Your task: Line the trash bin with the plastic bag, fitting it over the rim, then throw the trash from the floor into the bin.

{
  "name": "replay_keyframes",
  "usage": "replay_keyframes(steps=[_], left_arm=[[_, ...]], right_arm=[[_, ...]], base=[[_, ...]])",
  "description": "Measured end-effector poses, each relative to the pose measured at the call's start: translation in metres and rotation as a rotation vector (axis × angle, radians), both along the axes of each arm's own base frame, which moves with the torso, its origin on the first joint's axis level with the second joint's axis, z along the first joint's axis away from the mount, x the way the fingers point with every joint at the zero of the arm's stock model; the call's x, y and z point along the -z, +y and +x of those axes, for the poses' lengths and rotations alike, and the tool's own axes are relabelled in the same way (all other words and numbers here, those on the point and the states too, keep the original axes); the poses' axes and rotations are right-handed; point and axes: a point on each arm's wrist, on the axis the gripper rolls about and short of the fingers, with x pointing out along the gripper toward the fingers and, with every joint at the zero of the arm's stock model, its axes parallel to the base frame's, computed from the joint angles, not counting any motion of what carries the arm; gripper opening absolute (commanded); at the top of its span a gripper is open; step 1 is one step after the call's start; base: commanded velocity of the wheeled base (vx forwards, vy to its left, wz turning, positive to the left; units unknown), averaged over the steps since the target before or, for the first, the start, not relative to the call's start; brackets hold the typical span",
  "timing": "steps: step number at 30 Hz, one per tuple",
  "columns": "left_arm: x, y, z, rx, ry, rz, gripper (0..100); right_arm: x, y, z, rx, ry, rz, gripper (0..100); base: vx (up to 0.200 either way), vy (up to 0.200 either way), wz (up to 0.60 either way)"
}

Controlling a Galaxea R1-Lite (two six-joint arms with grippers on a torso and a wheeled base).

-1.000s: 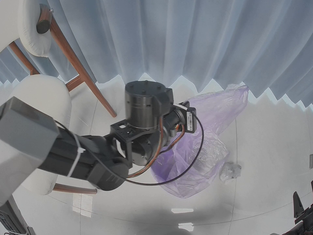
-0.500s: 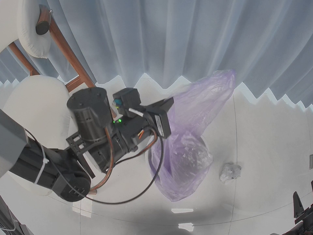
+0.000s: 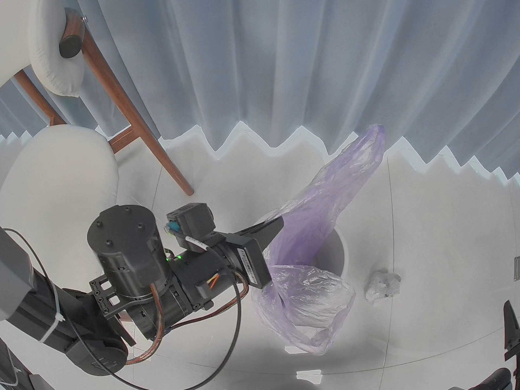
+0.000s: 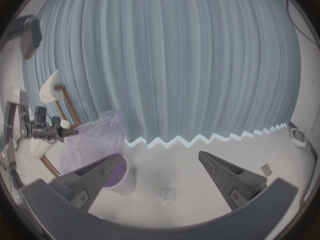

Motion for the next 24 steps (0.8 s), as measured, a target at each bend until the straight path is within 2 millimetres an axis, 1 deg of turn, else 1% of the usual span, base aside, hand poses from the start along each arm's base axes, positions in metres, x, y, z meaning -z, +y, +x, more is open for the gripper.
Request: replay_keyframes(steps=[3,7,10,13,14,17,21,24], left_arm=[[-0.005,0.000,-0.003,0.006,0.018,-0.046,0],[-0.009,0.001,-0.004,0.012,0.016,-0.058,0],[-0.008,0.004,-0.002,0.021,-0.007,0.006,0],[-0.005,0.007,0.000,0.048,-0.032,0.129,0],[-0.001,0.008,0.001,0.061,-0.025,0.196,0],[0.007,0.010,0.001,0.102,-0.001,0.355,0],[0.010,0.010,0.001,0.145,-0.025,0.484,0],[0.007,0.010,0.004,0.148,-0.076,0.539,0]], right_arm=[[-0.012,-0.001,0.006,-0.054,0.032,0.085,100],[-0.030,0.000,0.023,-0.129,0.135,0.241,100],[-0.049,0.004,0.040,-0.173,0.202,0.315,100],[-0.069,0.009,0.060,-0.228,0.261,0.357,100],[-0.076,0.011,0.069,-0.249,0.286,0.367,100],[-0.085,0.018,0.093,-0.297,0.371,0.376,100],[-0.087,0.027,0.130,-0.333,0.470,0.379,100],[-0.087,0.034,0.160,-0.345,0.482,0.382,100]], base=[[0.000,0.000,0.00],[0.000,0.000,0.00],[0.000,0.000,0.00],[0.000,0.000,0.00],[0.000,0.000,0.00],[0.000,0.000,0.00],[0.000,0.000,0.00],[0.000,0.000,0.00]])
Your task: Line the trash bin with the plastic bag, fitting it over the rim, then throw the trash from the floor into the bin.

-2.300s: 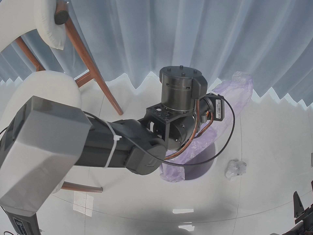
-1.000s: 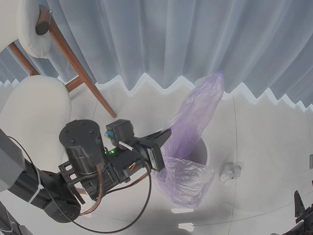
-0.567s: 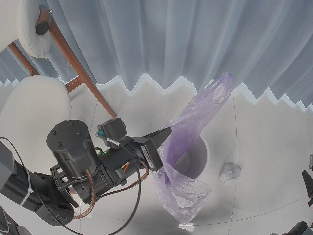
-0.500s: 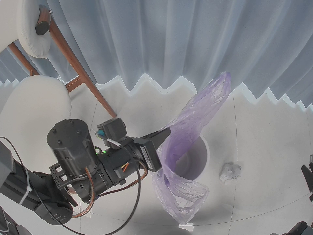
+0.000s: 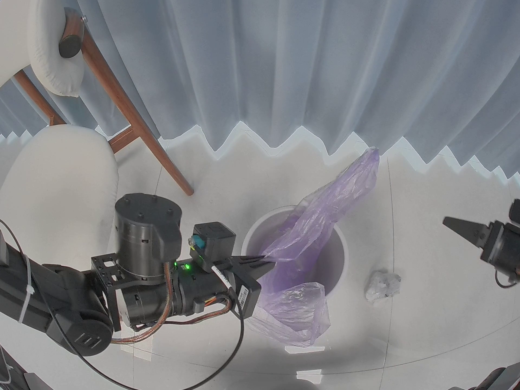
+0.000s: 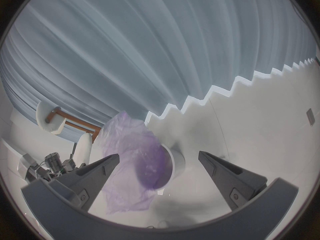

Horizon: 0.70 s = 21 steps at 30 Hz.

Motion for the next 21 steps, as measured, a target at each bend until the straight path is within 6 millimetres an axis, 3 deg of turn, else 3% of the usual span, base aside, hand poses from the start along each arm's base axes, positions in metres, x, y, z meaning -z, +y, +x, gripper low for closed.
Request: replay_keyframes(steps=[14,15,21], left_arm=[[-0.004,0.006,0.019,-0.082,-0.087,0.083,0],[-0.004,0.006,0.020,-0.087,-0.086,0.084,0],[-0.003,0.006,0.022,-0.109,-0.086,0.081,0]], right_arm=[[0.036,0.016,0.137,0.083,-0.005,-0.021,100],[0.039,0.016,0.148,0.094,-0.006,-0.022,0],[0.058,0.022,0.199,0.134,-0.007,0.001,0]], base=[[0.000,0.000,0.00],[0.000,0.000,0.00],[0.000,0.000,0.00]])
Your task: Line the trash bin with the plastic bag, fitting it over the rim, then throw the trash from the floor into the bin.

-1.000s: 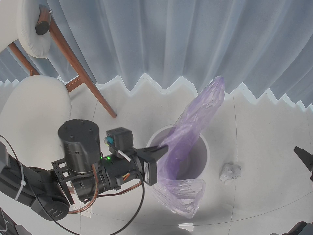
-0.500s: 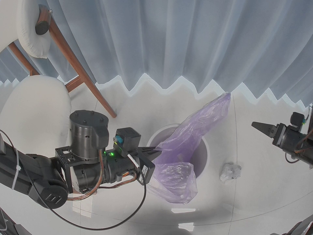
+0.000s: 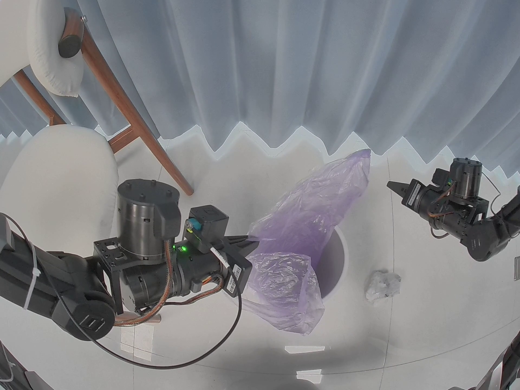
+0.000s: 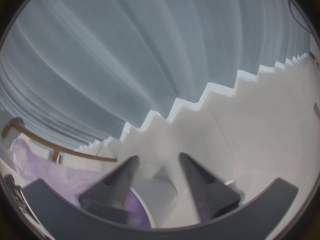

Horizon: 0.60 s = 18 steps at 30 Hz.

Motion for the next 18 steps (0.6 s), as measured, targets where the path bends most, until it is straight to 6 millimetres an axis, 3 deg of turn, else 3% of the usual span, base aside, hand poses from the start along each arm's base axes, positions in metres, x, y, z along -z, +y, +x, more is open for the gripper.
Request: replay_keyframes(steps=[4,7,18], left_arm=[[0.000,0.000,0.001,-0.027,0.012,-0.016,0],[0.000,0.000,0.001,-0.039,0.018,-0.025,0],[0.001,-0.001,0.004,-0.053,0.017,-0.037,0]], right_arm=[[0.008,0.018,0.021,-0.015,-0.035,0.086,0],[0.018,0.038,0.024,-0.061,-0.025,0.105,0],[0.041,0.116,0.002,-0.251,0.063,0.169,0]], base=[[0.000,0.000,0.00],[0.000,0.000,0.00],[0.000,0.000,0.00]])
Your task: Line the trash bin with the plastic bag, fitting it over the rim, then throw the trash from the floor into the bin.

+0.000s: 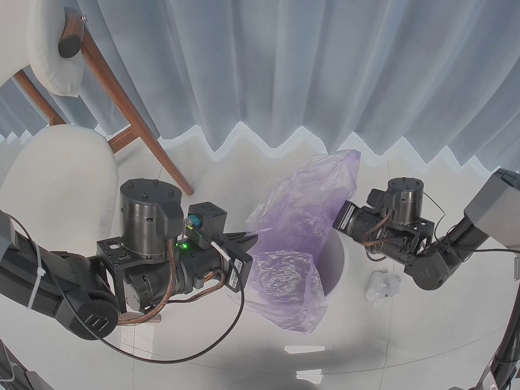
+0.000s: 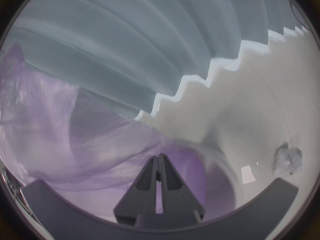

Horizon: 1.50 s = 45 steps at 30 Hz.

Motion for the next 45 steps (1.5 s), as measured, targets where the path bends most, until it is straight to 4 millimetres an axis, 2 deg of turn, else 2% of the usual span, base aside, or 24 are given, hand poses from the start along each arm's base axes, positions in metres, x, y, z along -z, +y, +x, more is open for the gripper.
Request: replay_keyframes(steps=[6,10,13,18,22,28,32,36,39,42,45], left_arm=[[0.002,0.001,0.004,-0.016,0.000,0.002,0],[0.004,0.003,0.008,-0.052,0.000,0.011,0],[0.006,0.003,0.011,-0.058,0.003,0.013,0],[0.008,0.001,0.015,-0.062,0.006,0.017,0],[0.007,-0.002,0.019,-0.063,0.001,0.013,0],[0.006,-0.008,0.027,-0.071,-0.012,0.006,0],[0.006,-0.014,0.033,-0.081,-0.019,0.004,0],[0.007,-0.019,0.040,-0.094,-0.026,0.004,0],[0.010,-0.023,0.045,-0.099,-0.024,0.006,0],[0.012,-0.025,0.048,-0.106,-0.018,0.006,0],[0.014,-0.026,0.049,-0.113,-0.010,0.000,0]], right_arm=[[0.017,0.018,-0.018,-0.064,0.060,-0.027,0],[0.030,0.021,-0.026,-0.082,0.100,-0.052,0],[0.032,0.022,-0.026,-0.082,0.090,-0.049,0],[0.029,0.005,-0.020,-0.030,0.072,-0.063,0],[0.020,-0.016,-0.026,0.005,0.060,-0.089,0],[0.018,-0.050,-0.063,0.008,0.096,-0.167,0],[0.024,-0.060,-0.098,-0.038,0.140,-0.217,0],[0.030,-0.054,-0.130,-0.132,0.176,-0.256,0],[0.034,-0.045,-0.146,-0.206,0.185,-0.273,0],[0.038,-0.036,-0.151,-0.250,0.180,-0.277,0],[0.042,-0.025,-0.147,-0.276,0.143,-0.261,0]], base=[[0.000,0.000,0.00],[0.000,0.000,0.00],[0.000,0.000,0.00],[0.000,0.000,0.00],[0.000,0.000,0.00],[0.000,0.000,0.00],[0.000,0.000,0.00],[0.000,0.000,0.00],[0.000,0.000,0.00],[0.000,0.000,0.00],[0.000,0.000,0.00]])
